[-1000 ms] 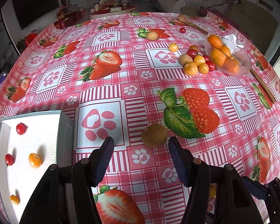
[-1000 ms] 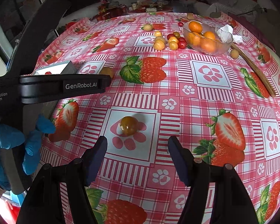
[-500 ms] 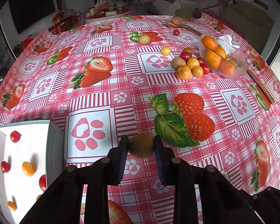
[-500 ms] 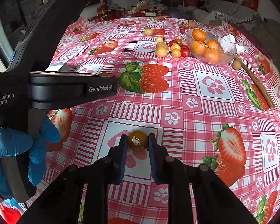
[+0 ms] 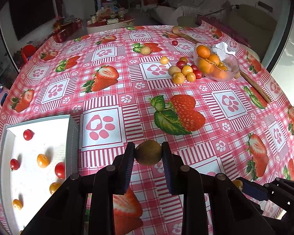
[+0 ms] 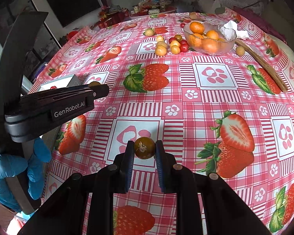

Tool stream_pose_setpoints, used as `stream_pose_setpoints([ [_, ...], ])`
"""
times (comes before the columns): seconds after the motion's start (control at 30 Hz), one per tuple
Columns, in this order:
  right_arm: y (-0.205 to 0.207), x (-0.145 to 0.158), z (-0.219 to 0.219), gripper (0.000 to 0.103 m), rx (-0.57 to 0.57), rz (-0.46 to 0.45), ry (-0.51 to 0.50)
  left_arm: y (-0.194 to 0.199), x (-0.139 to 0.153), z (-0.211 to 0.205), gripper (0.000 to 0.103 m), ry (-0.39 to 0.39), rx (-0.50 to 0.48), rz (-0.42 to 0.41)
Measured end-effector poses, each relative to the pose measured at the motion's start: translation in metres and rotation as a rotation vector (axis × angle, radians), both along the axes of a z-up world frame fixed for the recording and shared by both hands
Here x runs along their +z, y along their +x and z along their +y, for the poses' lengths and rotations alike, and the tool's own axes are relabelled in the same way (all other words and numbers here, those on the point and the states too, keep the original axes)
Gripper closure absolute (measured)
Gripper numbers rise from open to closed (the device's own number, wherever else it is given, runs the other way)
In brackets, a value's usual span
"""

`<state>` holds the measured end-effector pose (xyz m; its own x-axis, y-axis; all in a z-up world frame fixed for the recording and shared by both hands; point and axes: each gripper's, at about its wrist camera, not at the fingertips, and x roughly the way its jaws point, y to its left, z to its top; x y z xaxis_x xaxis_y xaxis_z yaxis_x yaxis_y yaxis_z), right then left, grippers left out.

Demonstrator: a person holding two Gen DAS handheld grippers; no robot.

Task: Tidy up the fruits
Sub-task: 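Carry both fruits into the white tray and open both grippers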

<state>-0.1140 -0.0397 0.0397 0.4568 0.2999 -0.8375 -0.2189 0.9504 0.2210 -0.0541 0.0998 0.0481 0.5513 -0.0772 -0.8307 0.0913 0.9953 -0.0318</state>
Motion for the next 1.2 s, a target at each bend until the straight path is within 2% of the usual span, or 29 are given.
stream_pose_setpoints([
  [0.33, -0.021, 0.015, -0.008, 0.08, -0.003, 0.009, 0.044, -0.065, 0.031, 0.045, 0.074, -0.012, 0.026, -0.066],
  [0.57, -0.033, 0.028, 0.009, 0.08, 0.033, 0.004, 0.054, -0.12, 0.036, 0.1, 0.074, 0.01, 0.105, -0.076],
  [0.87, -0.047, 0.036, 0.069, 0.08, 0.164, 0.017, 0.077, -0.175, 0.016, 0.156, 0.074, 0.055, 0.205, -0.031],
  [1.2, -0.042, 0.037, 0.154, 0.08, 0.335, 0.038, 0.054, -0.181, -0.016, 0.183, 0.074, 0.046, 0.252, 0.053],
])
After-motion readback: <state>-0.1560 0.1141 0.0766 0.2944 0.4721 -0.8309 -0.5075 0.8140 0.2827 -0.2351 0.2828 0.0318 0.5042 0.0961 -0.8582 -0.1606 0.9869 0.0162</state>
